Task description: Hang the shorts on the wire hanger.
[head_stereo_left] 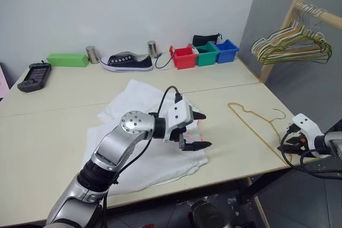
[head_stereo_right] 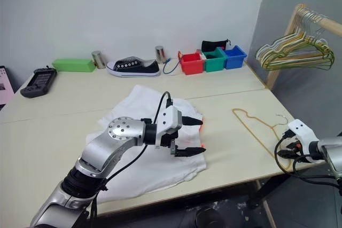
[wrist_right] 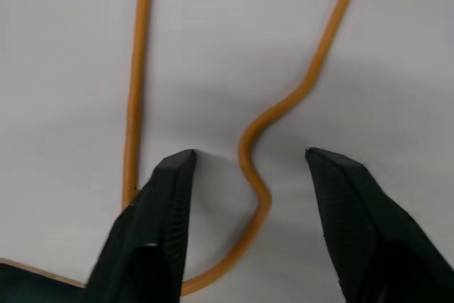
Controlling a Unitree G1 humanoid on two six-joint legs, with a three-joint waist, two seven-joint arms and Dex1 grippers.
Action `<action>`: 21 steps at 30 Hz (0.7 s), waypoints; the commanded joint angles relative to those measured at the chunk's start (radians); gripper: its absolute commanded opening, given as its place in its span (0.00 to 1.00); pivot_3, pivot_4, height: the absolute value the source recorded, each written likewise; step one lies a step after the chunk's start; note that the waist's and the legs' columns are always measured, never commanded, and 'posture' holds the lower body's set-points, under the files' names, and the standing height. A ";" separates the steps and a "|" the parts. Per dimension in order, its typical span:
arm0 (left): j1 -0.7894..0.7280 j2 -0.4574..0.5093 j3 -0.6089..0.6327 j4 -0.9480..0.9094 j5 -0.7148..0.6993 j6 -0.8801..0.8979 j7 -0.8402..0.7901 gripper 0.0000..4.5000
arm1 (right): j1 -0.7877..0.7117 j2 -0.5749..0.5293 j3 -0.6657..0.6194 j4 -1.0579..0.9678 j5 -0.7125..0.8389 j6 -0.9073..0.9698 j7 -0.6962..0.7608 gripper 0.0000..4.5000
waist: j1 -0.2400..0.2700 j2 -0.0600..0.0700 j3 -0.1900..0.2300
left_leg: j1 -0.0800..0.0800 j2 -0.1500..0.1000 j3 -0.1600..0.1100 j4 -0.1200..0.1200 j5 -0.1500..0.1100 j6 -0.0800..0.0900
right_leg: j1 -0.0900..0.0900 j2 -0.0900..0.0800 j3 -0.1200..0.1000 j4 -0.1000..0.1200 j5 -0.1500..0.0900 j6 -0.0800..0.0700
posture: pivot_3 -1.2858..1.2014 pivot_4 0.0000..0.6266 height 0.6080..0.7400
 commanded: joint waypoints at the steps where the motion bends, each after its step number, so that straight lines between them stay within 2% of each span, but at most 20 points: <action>1: 0.002 0.010 0.033 -0.046 -0.006 0.001 0.012 1.00 | 0.023 0.003 0.036 0.019 -0.013 -0.003 0.011 0.37 | 0.003 -0.001 -0.001 | 0.000 0.000 0.000 0.000 0.000 0.000 | 0.000 0.000 0.000 0.000 0.000 0.000 | 0.42 0.07 1.00; 6: -0.004 0.012 0.037 -0.040 -0.005 0.001 0.012 1.00 | 0.035 0.005 0.037 0.020 -0.023 -0.012 0.004 0.15 | 0.015 -0.007 -0.005 | 0.000 0.000 0.000 0.000 -0.002 -0.003 | 0.000 0.000 0.000 -0.002 0.000 0.000 | 0.41 0.06 1.00; 9: -0.010 0.011 0.038 -0.036 -0.003 -0.001 0.011 1.00 | 0.024 0.007 0.031 0.043 -0.033 -0.035 -0.012 0.00 | 0.018 -0.005 -0.005 | 0.000 0.000 -0.002 -0.001 -0.002 -0.004 | 0.000 0.000 -0.001 -0.008 0.000 0.001 | 0.41 0.05 1.00; 12: -0.013 0.014 0.041 -0.029 -0.002 -0.007 0.004 1.00 | 0.005 0.009 0.026 0.067 -0.058 -0.082 -0.045 0.00 | 0.019 -0.006 -0.006 | 0.000 0.000 -0.001 -0.001 -0.002 -0.004 | 0.001 -0.001 -0.001 -0.012 0.001 0.002 | 0.41 0.05 1.00; 16: -0.030 0.015 0.049 -0.003 0.007 -0.025 0.001 1.00 | -0.066 0.001 0.036 0.077 -0.149 -0.270 -0.143 0.00 | 0.019 -0.005 -0.006 | -0.001 -0.002 0.000 -0.001 -0.002 -0.004 | 0.003 -0.004 0.000 -0.014 0.003 0.004 | 0.41 0.04 1.00; 17: -0.037 0.016 0.056 0.011 0.008 -0.030 0.000 1.00 | -0.085 0.000 0.042 0.076 -0.169 -0.309 -0.162 0.00 | 0.019 -0.002 -0.006 | -0.001 -0.003 0.001 -0.001 -0.002 -0.004 | 0.003 -0.004 0.000 -0.014 0.003 0.005 | 0.41 0.04 1.00; 21: -0.132 0.032 0.141 0.152 0.000 -0.056 0.001 1.00 | -0.189 -0.025 0.120 0.058 -0.358 -0.659 -0.314 0.00 | 0.016 0.006 -0.004 | -0.001 -0.003 0.002 -0.001 0.001 0.001 | 0.002 -0.005 0.001 -0.010 0.003 0.005 | 0.41 0.03 1.00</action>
